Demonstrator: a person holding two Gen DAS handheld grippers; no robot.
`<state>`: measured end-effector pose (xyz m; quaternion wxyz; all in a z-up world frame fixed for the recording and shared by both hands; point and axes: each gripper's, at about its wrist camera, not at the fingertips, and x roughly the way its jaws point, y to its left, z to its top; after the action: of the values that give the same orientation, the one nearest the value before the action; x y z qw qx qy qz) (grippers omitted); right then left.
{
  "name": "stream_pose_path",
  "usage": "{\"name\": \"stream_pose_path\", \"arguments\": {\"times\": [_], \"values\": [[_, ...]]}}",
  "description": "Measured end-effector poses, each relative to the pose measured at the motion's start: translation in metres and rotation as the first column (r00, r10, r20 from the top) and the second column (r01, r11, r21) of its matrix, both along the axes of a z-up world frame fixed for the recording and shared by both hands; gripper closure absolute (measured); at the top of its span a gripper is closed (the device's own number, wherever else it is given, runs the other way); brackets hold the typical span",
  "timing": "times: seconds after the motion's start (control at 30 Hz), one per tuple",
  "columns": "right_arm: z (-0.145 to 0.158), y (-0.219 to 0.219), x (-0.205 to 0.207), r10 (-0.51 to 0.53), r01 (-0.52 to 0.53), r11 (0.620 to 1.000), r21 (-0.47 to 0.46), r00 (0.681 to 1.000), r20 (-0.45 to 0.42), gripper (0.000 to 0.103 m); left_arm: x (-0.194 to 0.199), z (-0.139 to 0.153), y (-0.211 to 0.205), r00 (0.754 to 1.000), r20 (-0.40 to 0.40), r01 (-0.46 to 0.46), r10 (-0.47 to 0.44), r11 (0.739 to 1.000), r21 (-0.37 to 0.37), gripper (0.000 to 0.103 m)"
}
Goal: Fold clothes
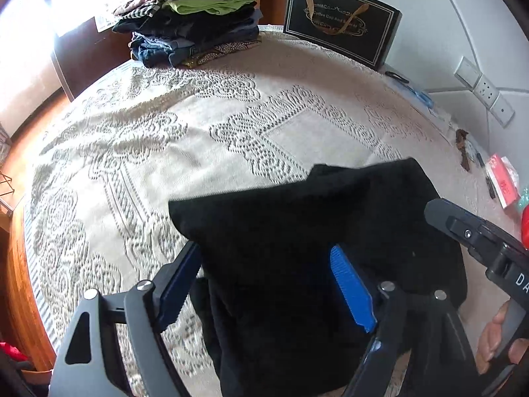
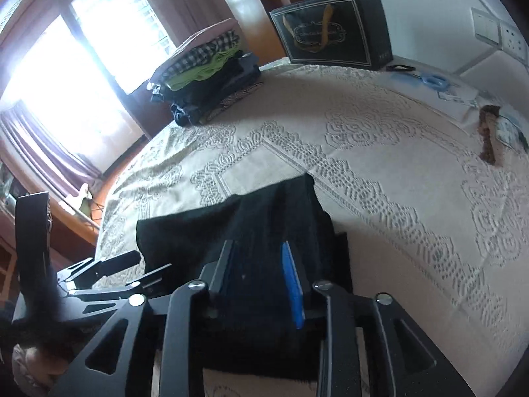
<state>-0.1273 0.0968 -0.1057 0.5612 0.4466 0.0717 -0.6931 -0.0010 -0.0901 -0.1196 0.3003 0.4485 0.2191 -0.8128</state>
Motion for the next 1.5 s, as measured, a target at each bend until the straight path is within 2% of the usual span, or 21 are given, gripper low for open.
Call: {"name": "stream_pose_path", "arguments": {"times": [0.13,0.17,0.2,0.23,0.33,0.4,0.43,0.53,0.57,0.63,0.7,0.73,0.77,0.83,1.03,1.27,1.3,1.33,1.37,1.4,1.5], "values": [[-0.011,-0.033,-0.014,0.001,-0.001,1.0,0.008,1.0,0.012,0.073,-0.021,-0.018,-0.036,0.997,0.056,-0.059,0.057,0.997,0.039,0.022],[-0.019,-0.04,-0.022,-0.024,0.024,0.998,0.051,1.0,0.003,0.075,-0.021,-0.026,-0.042,0.996,0.063,-0.074,0.069,0.995,0.07,0.02],[-0.028,-0.047,-0.03,-0.05,0.051,0.993,0.106,0.999,-0.008,0.078,-0.018,-0.028,-0.044,0.996,0.053,-0.079,0.074,0.993,0.093,0.019],[-0.038,-0.049,-0.039,-0.073,0.073,0.987,0.141,0.997,-0.004,0.089,-0.016,-0.026,-0.044,0.996,0.054,-0.08,0.075,0.993,0.09,0.019],[-0.036,-0.036,-0.051,-0.11,0.104,0.988,0.115,0.993,0.049,0.09,-0.004,-0.017,-0.039,0.996,0.047,-0.081,0.078,0.994,0.075,0.019],[-0.02,-0.016,-0.04,-0.092,0.09,0.993,0.07,0.995,0.026,0.086,0.01,-0.006,-0.027,0.998,0.021,-0.061,0.06,0.996,0.071,0.015],[-0.013,-0.004,-0.034,-0.085,0.084,0.995,0.054,0.996,0.02,0.08,0.017,-0.004,-0.021,0.999,0.014,-0.053,0.052,0.996,0.073,0.003],[-0.007,0.033,-0.017,-0.094,0.092,0.995,0.049,0.995,0.035,0.05,0.038,-0.005,-0.001,0.999,0.015,-0.04,0.039,0.995,0.089,0.0],[-0.008,0.045,-0.012,-0.104,0.102,0.993,0.052,0.993,0.047,0.044,0.043,-0.007,0.005,0.999,0.022,-0.037,0.035,0.995,0.095,0.0],[-0.01,0.061,-0.001,-0.101,0.097,0.994,0.051,0.992,0.082,0.044,0.047,-0.017,0.015,0.999,0.045,-0.029,0.024,0.993,0.112,0.0],[-0.016,0.067,0.011,-0.09,0.084,0.991,0.107,0.994,0.057,0.047,0.048,-0.032,0.021,0.996,0.086,-0.02,0.008,0.989,0.146,0.0],[-0.023,0.068,0.015,-0.089,0.081,0.985,0.152,0.995,0.048,0.058,0.05,-0.034,0.024,0.996,0.092,-0.016,0.003,0.989,0.146,0.0],[-0.032,0.072,0.014,-0.096,0.081,0.98,0.184,0.993,0.072,0.059,0.051,-0.033,0.026,0.996,0.091,-0.006,-0.006,0.991,0.136,0.0],[-0.037,0.083,0.01,-0.123,0.098,0.979,0.182,0.983,0.133,0.06,0.056,-0.029,0.023,0.998,0.068,-0.013,0.003,0.99,0.143,0.0],[-0.015,0.077,-0.007,-0.15,0.141,0.985,0.1,0.985,0.09,0.056,0.051,-0.011,-0.006,0.997,-0.035,-0.065,0.072,0.983,0.17,0.0],[-0.041,0.034,-0.023,-0.158,0.141,0.981,0.133,0.979,0.127,0.055,0.03,-0.027,-0.011,0.995,0.006,-0.097,0.098,0.979,0.178,0.001],[-0.044,0.031,-0.022,-0.155,0.138,0.981,0.133,0.98,0.126,0.056,0.029,-0.027,-0.009,0.995,0.01,-0.096,0.096,0.98,0.176,0.01],[-0.046,0.028,-0.02,-0.147,0.129,0.982,0.139,0.981,0.13,0.07,0.029,-0.024,-0.006,0.996,-0.001,-0.087,0.088,0.978,0.189,0.035],[-0.047,0.025,-0.017,-0.141,0.118,0.982,0.145,0.977,0.158,0.078,0.028,-0.02,-0.001,0.997,-0.02,-0.07,0.076,0.974,0.214,0.048],[-0.046,0.025,-0.013,-0.147,0.124,0.981,0.15,0.977,0.155,0.079,0.026,-0.018,0.002,0.997,-0.024,-0.06,0.067,0.974,0.219,0.057],[-0.046,0.023,-0.009,-0.142,0.12,0.979,0.167,0.982,0.127,0.079,0.025,-0.018,0.002,0.997,-0.042,-0.052,0.062,0.976,0.211,0.057]]}}
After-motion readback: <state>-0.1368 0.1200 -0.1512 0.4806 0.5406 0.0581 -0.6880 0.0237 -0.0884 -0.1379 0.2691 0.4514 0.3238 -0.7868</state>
